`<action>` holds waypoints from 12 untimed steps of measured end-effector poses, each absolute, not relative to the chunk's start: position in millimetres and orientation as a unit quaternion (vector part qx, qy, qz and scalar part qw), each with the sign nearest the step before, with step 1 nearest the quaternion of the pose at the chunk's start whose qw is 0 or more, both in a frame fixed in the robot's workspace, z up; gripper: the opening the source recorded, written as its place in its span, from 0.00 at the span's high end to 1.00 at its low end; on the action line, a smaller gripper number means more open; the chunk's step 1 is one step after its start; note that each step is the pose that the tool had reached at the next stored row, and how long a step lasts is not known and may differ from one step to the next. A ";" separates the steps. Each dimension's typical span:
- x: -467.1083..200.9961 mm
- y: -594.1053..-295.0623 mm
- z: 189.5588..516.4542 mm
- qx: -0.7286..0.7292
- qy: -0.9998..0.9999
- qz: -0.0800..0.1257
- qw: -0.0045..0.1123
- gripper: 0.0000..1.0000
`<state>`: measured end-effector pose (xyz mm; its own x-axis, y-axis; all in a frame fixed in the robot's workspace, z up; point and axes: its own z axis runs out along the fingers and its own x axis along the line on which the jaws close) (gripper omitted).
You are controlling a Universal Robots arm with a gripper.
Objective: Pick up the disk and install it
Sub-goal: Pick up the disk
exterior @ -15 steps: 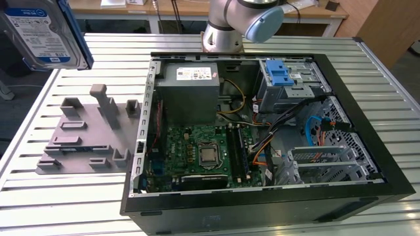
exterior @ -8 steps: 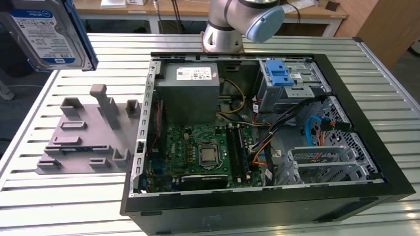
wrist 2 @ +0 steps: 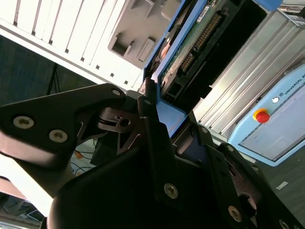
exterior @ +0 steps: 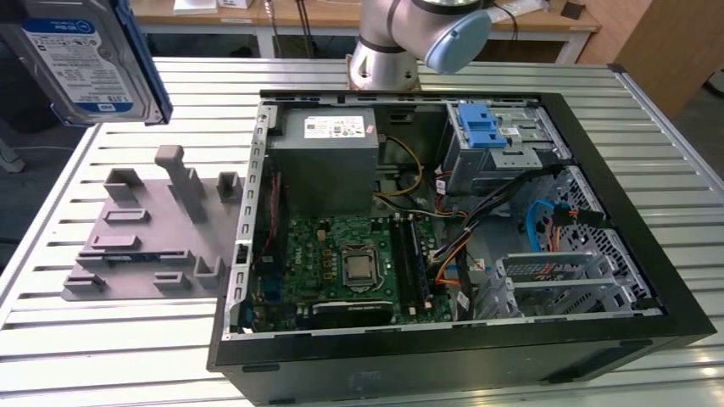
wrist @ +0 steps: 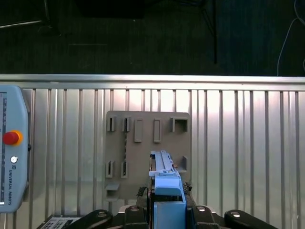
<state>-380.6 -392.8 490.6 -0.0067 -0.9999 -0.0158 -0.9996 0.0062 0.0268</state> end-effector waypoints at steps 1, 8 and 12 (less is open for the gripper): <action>-380.5 -394.4 490.6 0.705 -0.709 -0.015 0.004 0.64; -378.4 -412.2 490.5 0.705 -0.709 -0.015 0.004 0.64; -369.1 -416.8 490.6 0.705 -0.709 -0.015 0.004 0.64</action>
<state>-369.1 -416.8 490.6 -0.0065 -0.9999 -0.0157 -0.9996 0.0061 0.0272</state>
